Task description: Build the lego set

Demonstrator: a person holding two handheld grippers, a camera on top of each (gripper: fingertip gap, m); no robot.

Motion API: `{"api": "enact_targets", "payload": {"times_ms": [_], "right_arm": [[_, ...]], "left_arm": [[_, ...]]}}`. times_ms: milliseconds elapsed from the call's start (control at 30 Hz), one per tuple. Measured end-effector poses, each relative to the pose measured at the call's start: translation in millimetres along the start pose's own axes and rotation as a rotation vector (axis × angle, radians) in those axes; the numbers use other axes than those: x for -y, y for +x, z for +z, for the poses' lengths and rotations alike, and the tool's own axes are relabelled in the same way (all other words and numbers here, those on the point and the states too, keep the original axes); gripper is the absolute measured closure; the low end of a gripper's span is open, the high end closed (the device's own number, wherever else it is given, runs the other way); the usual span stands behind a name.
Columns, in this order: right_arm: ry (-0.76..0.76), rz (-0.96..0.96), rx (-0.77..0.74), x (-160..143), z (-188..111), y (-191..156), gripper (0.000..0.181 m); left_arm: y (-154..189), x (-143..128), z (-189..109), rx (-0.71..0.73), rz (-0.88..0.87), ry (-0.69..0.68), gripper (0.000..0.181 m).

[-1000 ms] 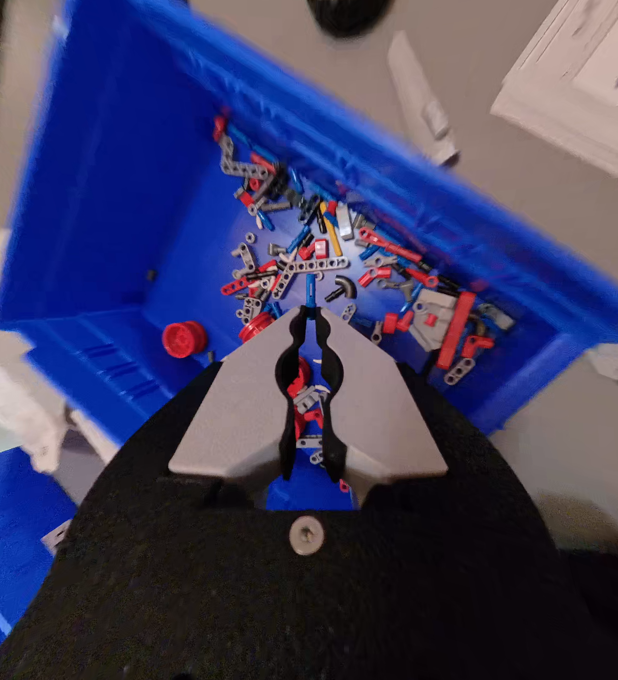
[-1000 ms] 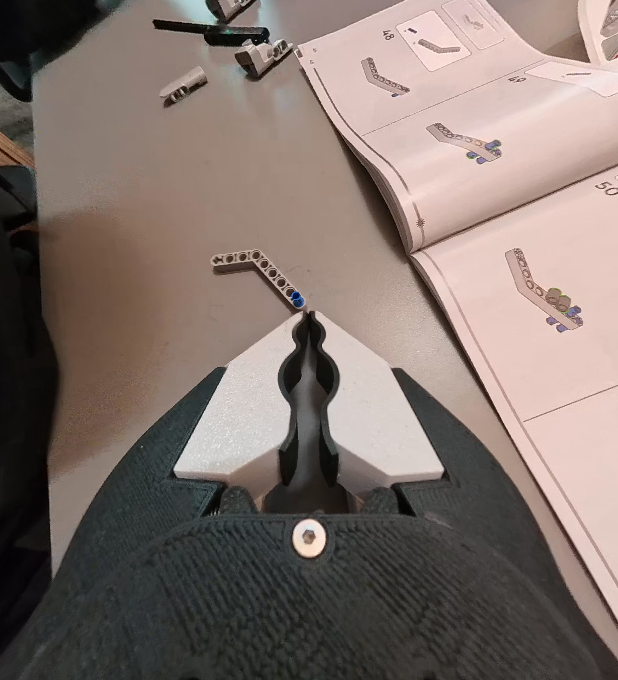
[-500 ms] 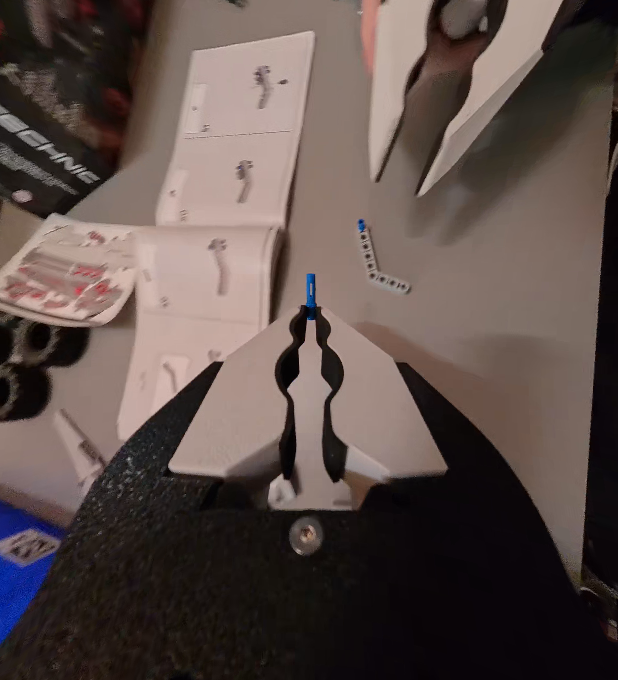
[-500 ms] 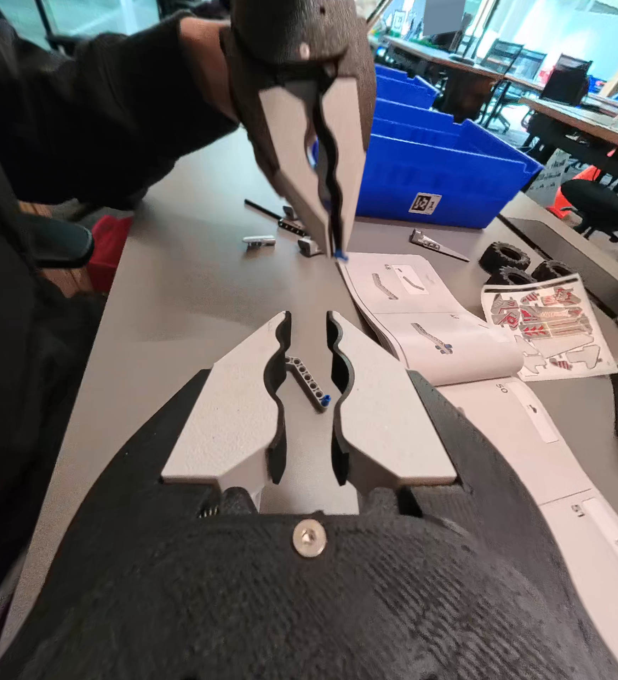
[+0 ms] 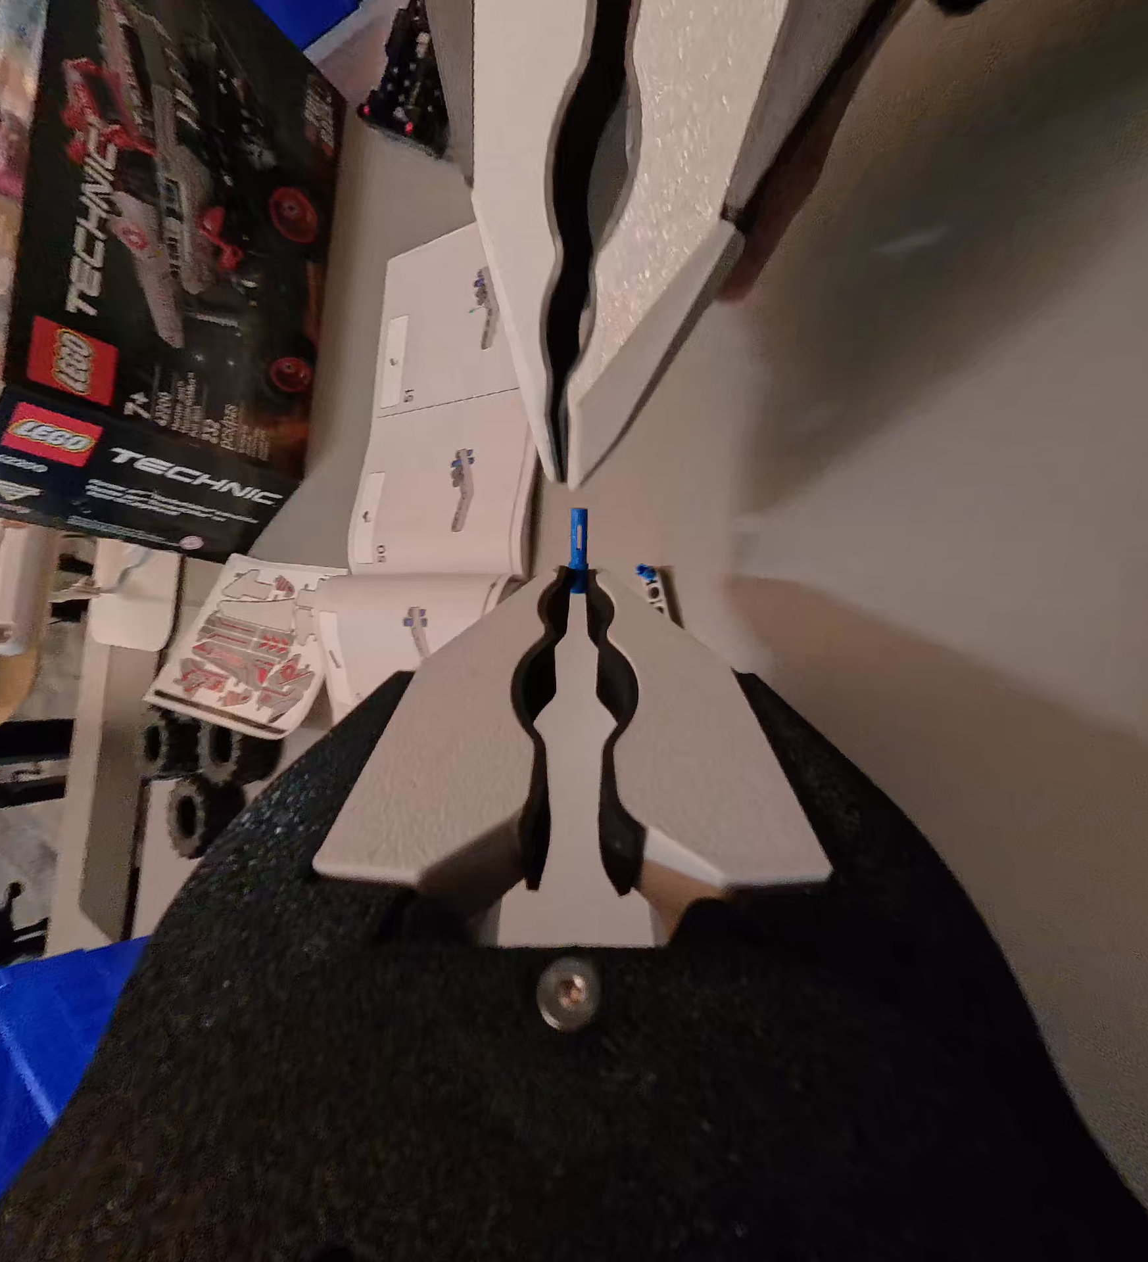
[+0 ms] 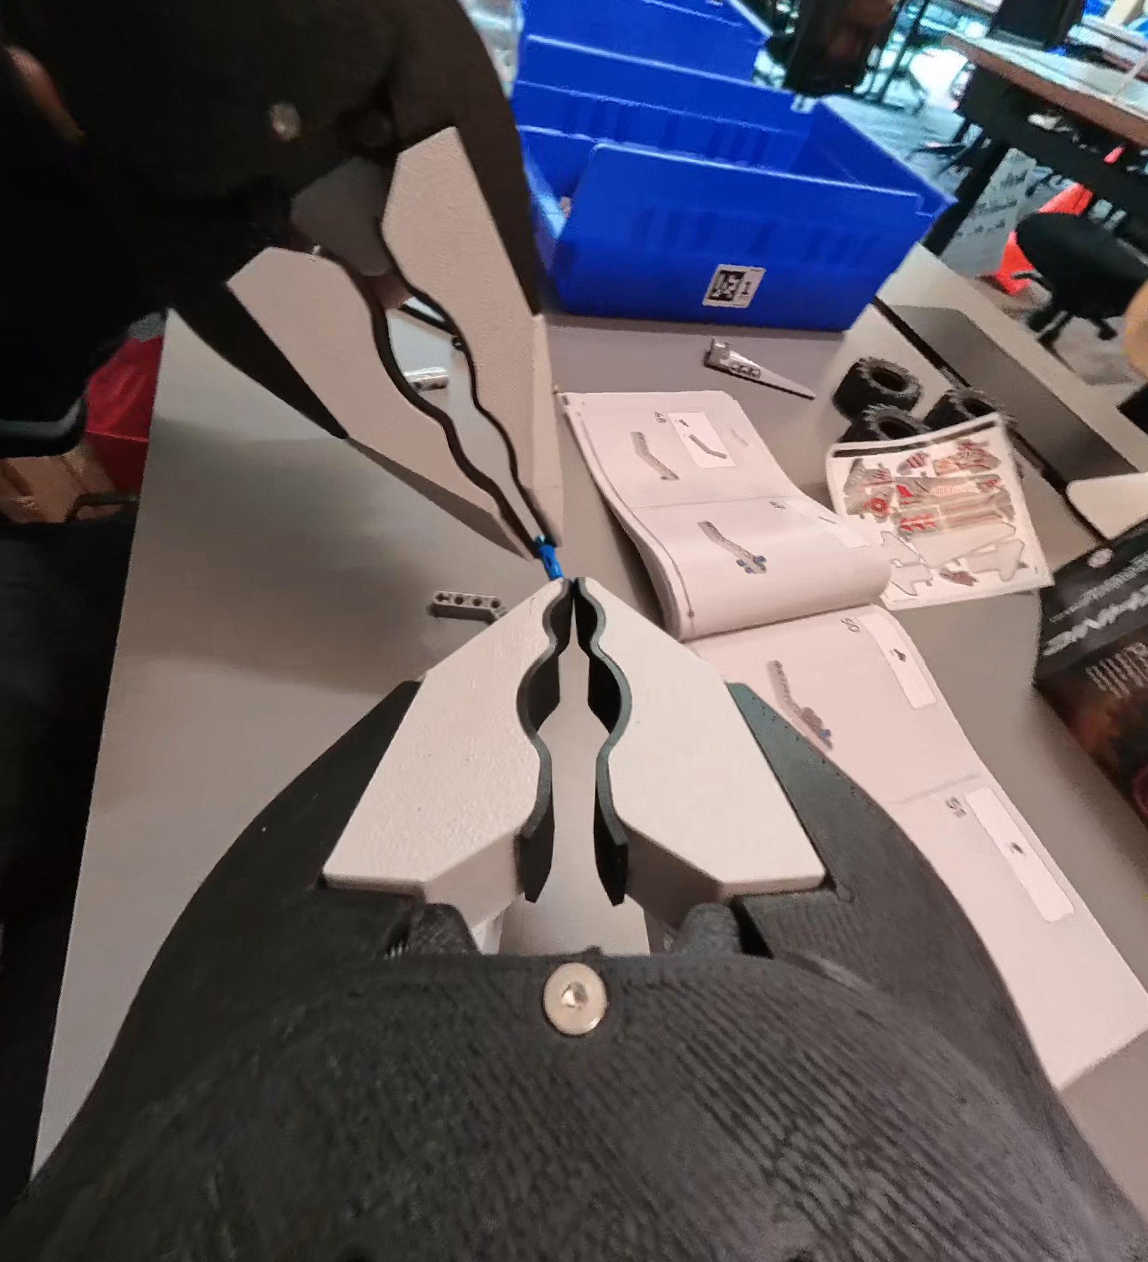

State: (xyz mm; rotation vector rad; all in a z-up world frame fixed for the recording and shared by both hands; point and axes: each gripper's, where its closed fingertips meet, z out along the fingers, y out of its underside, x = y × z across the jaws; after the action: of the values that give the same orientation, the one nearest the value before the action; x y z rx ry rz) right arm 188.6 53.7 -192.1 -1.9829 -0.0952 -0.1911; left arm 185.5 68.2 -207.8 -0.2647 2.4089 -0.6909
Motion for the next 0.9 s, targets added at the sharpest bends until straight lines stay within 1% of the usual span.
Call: {"api": "enact_targets", "payload": {"times_ms": [33,100,167,300,400,500,600,633,667,700,733,767,800,900], "right_arm": [[0.010,0.013,-0.003,2.6,-3.3,3.2,0.181],[0.044,0.056,0.069,9.2,-6.5,-3.7,0.175],[0.071,0.058,0.059,12.5,-5.7,-3.6,0.174],[0.045,0.018,0.047,7.1,0.9,-7.7,0.178],[0.070,0.012,0.061,10.5,3.2,-11.1,0.181],[0.039,-0.002,0.052,2.8,4.4,-9.7,0.181],[0.097,0.034,0.073,6.6,2.7,-13.2,0.181],[0.098,0.039,0.065,5.7,2.0,-11.6,0.181],[0.096,0.042,0.065,5.0,1.0,-11.1,0.181],[0.099,0.044,0.097,5.8,0.2,-15.8,0.181],[0.096,0.047,0.120,6.5,0.4,-19.7,0.175],[0.085,0.041,0.106,6.3,2.3,-19.3,0.168],[0.071,0.018,0.087,5.3,4.7,-19.0,0.168],[0.058,-0.037,0.067,4.2,11.0,-21.8,0.181]], "left_arm": [[-2.7,0.1,0.3,0.019,0.011,-0.008,0.179],[-6.9,1.8,2.1,0.043,0.020,-0.013,0.179],[-8.6,3.1,3.7,0.056,0.030,-0.016,0.179],[-5.0,11.4,3.4,0.063,0.053,0.019,0.179],[-2.0,13.7,3.6,0.060,0.063,0.036,0.179],[-2.9,8.1,2.1,0.064,0.030,0.044,0.179],[1.8,9.6,-0.3,0.022,-0.044,0.127,0.179],[1.6,7.3,0.3,0.022,-0.054,0.128,0.179],[1.2,2.5,1.7,0.026,-0.045,0.105,0.179],[0.3,-3.4,3.2,0.037,-0.022,0.070,0.179],[-0.7,-7.4,3.9,0.052,0.005,0.041,0.179],[0.7,-8.3,4.6,0.052,0.027,0.029,0.179],[4.4,-6.3,5.4,0.039,0.044,0.035,0.179],[13.7,-1.4,8.9,0.014,0.083,0.051,0.179]]}}
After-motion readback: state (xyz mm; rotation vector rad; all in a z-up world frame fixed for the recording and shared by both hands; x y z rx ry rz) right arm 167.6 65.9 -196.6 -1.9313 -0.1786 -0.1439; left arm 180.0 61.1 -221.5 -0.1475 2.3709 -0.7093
